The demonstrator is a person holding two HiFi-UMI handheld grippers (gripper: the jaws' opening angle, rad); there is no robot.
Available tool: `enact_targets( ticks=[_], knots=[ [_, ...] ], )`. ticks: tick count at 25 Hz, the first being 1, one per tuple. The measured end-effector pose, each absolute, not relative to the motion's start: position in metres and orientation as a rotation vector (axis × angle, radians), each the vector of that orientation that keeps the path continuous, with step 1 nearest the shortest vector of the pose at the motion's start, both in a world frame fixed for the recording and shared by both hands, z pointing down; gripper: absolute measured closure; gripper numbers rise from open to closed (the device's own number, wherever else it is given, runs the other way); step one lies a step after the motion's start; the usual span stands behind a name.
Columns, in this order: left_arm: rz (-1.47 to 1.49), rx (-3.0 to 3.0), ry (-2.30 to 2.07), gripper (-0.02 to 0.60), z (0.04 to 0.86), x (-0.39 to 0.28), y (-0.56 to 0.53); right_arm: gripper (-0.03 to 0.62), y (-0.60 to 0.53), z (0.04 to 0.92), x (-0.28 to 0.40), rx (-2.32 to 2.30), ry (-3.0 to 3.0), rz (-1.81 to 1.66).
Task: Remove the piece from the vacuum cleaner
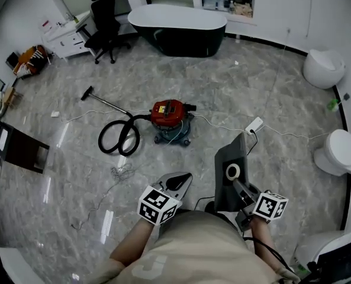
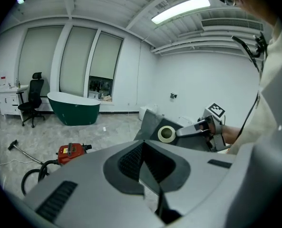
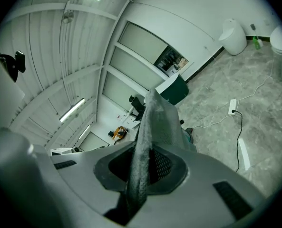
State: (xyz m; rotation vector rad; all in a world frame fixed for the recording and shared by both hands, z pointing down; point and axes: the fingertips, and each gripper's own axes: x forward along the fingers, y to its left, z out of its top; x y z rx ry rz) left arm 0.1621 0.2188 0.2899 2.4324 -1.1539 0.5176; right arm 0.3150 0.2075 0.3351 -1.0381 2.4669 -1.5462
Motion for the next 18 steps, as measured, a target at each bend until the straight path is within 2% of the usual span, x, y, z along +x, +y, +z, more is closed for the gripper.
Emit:
enact_targets(
  ticks=[6,18],
  knots=[
    [0.625,2.417,-1.187,0.58,0.293,0.181,0.206,0.56,0.192,0.347,0.347,-1.032,2.431,-1.563],
    [0.681,2.499,-1.118,0.58,0.31,0.175,0.153,0.56,0.153,0.355,0.348,-1.146,2.38,-1.556]
  ],
)
